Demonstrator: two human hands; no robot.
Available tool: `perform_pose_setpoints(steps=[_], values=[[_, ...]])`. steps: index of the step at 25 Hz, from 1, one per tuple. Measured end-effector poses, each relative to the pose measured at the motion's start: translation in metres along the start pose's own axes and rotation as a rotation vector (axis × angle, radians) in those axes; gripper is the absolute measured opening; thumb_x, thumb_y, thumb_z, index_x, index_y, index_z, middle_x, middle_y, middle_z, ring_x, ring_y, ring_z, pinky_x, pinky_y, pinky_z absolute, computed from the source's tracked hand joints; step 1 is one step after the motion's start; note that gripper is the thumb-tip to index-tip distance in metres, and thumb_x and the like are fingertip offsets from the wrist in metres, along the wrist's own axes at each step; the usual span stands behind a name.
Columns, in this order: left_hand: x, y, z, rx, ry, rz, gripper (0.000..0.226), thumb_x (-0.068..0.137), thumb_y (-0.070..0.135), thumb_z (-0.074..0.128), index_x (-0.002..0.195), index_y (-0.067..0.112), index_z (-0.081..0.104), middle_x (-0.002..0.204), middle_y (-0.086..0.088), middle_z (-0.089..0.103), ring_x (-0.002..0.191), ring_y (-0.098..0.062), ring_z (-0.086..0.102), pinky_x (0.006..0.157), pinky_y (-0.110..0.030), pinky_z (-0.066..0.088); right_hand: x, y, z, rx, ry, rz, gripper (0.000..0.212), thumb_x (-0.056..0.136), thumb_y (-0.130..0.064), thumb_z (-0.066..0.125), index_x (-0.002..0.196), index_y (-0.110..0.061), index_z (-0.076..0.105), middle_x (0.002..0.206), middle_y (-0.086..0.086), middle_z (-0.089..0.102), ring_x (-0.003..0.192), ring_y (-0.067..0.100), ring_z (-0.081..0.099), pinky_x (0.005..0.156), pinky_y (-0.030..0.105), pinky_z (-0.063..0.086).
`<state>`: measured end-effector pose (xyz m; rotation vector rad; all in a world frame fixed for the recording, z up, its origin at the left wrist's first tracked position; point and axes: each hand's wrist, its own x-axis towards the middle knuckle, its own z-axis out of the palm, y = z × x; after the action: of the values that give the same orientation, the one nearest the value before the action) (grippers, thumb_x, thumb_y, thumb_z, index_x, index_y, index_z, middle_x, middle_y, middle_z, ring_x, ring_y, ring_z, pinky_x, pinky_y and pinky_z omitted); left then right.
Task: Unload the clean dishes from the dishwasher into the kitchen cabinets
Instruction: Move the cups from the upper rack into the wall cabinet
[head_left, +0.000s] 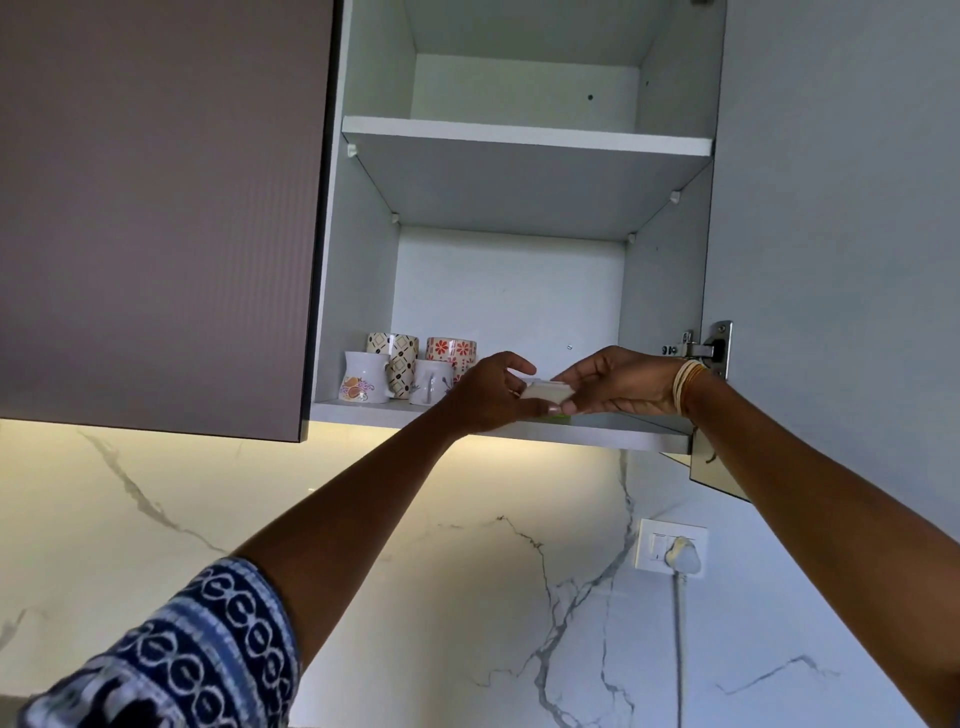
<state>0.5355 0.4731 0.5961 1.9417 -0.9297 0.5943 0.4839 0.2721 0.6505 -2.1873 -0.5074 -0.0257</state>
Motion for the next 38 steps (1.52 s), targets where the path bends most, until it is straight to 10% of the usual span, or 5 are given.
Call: perform_pose_setpoints(steps=[8, 13, 24, 32, 38], values=[[-0.008, -0.001, 0.012, 0.375, -0.036, 0.218, 0.040, 0.082, 0.024, 0.073, 0.114, 0.001, 0.066, 0.107, -0.014, 0.070, 0.094, -0.025, 0.066, 0.067, -0.004, 0.041, 0.006, 0.016, -0.019, -0.530, 0.649, 0.219, 0.056, 0.064, -0.036, 0.085, 0.099, 0.003, 0.066, 0.096, 0.015, 0.066, 0.082, 0.022, 0.057, 0.065, 0.023, 0.043], [-0.022, -0.005, 0.021, 0.559, -0.008, 0.282, 0.037, 0.092, 0.041, 0.049, 0.105, 0.018, 0.074, 0.095, -0.012, 0.074, 0.087, -0.027, 0.068, 0.076, -0.030, 0.052, 0.013, 0.040, -0.003, -0.613, 0.711, 0.355, 0.072, 0.069, -0.042, 0.081, 0.122, -0.004, 0.051, 0.124, 0.014, 0.057, 0.116, 0.031, 0.054, 0.083, 0.032, 0.045], [-0.032, -0.017, 0.032, 0.775, 0.202, 0.381, 0.044, 0.091, 0.048, 0.036, 0.104, 0.024, 0.071, 0.088, -0.004, 0.075, 0.075, -0.025, 0.070, 0.066, -0.034, 0.054, 0.019, 0.052, 0.009, -0.634, 0.682, 0.377, 0.065, 0.081, -0.071, 0.050, 0.087, -0.006, 0.055, 0.100, 0.019, 0.063, 0.094, 0.033, 0.060, 0.076, 0.035, 0.043], [-0.065, -0.026, 0.044, 0.963, 0.238, 0.336, 0.062, 0.087, 0.052, 0.038, 0.132, 0.010, 0.048, 0.128, -0.012, 0.058, 0.115, -0.033, 0.055, 0.100, -0.045, 0.042, -0.015, 0.074, 0.073, -1.031, 1.036, 0.065, 0.070, 0.090, -0.056, 0.016, 0.115, -0.005, 0.057, 0.115, 0.019, 0.063, 0.107, 0.038, 0.056, 0.092, 0.044, 0.038], [-0.156, -0.046, 0.081, 0.628, 0.142, 0.061, 0.057, 0.094, 0.037, 0.045, 0.145, 0.013, 0.036, 0.158, -0.009, 0.023, 0.145, -0.025, 0.024, 0.113, -0.050, 0.026, -0.049, 0.130, 0.165, -0.966, 1.027, -0.003, 0.066, 0.088, -0.041, 0.044, 0.146, -0.011, 0.034, 0.155, 0.017, 0.029, 0.141, 0.035, 0.031, 0.109, 0.054, 0.030]])
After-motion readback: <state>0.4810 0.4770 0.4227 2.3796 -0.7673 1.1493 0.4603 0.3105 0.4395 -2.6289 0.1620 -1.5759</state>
